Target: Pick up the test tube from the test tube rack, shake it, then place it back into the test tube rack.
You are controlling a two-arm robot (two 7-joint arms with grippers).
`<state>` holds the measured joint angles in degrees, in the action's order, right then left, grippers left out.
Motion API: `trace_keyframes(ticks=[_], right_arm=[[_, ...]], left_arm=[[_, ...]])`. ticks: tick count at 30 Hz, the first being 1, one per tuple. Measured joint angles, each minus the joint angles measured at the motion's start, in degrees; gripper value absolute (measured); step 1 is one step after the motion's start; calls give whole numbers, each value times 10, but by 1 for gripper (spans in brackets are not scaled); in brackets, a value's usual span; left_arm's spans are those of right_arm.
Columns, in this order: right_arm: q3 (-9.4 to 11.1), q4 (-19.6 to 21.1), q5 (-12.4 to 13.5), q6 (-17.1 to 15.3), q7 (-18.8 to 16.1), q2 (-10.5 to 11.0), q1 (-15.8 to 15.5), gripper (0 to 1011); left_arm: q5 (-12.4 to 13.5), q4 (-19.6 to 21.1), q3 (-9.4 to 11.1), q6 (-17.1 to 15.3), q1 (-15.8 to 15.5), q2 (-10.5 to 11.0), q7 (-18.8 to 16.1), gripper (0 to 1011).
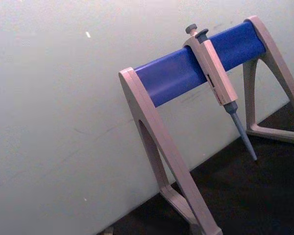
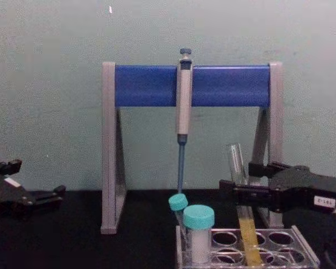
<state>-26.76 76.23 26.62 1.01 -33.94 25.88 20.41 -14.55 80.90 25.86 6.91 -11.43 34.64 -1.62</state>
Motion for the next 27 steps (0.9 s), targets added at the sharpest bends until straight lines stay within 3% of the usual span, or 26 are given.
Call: trace_keyframes(ticks=[16,22,27], right_arm=[[0,0,1,0,0,1,0,1000],[0,1,1,0,0,1,-1,886],[0,1,1,1,0,1,-1,730]], left_arm=[[0,0,0,0,0,0,0,1001],[0,0,0,0,0,0,0,1001],[0,0,0,0,0,0,0,1001]])
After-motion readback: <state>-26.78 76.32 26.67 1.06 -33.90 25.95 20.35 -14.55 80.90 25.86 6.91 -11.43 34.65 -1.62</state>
